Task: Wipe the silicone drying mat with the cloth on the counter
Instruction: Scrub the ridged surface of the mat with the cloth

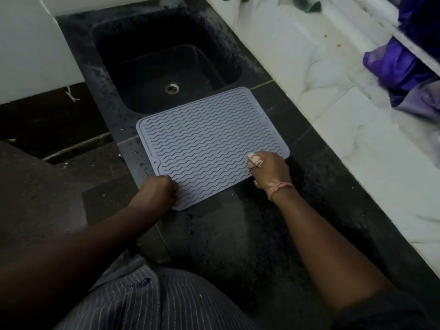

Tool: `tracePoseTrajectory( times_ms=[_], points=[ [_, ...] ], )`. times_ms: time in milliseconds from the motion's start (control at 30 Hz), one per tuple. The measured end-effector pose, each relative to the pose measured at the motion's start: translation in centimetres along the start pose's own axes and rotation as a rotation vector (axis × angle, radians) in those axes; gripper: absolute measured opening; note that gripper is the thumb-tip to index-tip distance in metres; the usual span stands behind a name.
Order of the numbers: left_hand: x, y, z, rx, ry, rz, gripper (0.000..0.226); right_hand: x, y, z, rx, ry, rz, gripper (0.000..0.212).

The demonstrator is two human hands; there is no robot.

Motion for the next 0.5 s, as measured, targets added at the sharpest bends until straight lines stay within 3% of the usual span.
tracePoseTrajectory(
  times_ms=[100, 267, 367, 500],
  points=[
    [-1.2, 0.2, 0.1, -0.082, 0.03, 0.032, 0.003, 3.3, -2.0, 2.5, 0.035, 0.195, -0.055, 0.003],
    [-3.4, 1.4, 0.3, -0.173, 0.152, 0.119, 0.056, 7.6, -4.6, 7.4, 0.142, 0.082, -0.321, 0.017],
    [-3.0, 2.0, 0.6, -0.173, 0.236, 0.145, 0.054, 5.2, -3.0, 6.0, 0.146, 0.052, -0.278, 0.009],
    [-2.9, 2.4, 0.7, -0.14, 0.252, 0.166, 0.051, 0.0, 0.3, 1.2, 0.027, 0.089, -0.131, 0.009]
  ],
)
Point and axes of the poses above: each hand's wrist, its own y-axis towards the middle knuckle, its own z-axis out of the palm, x = y × z, the point moved 3 cm from there along y, towards the middle knuckle, and after that the axes turned 15 degrees about -z, right-handed, at the moved point
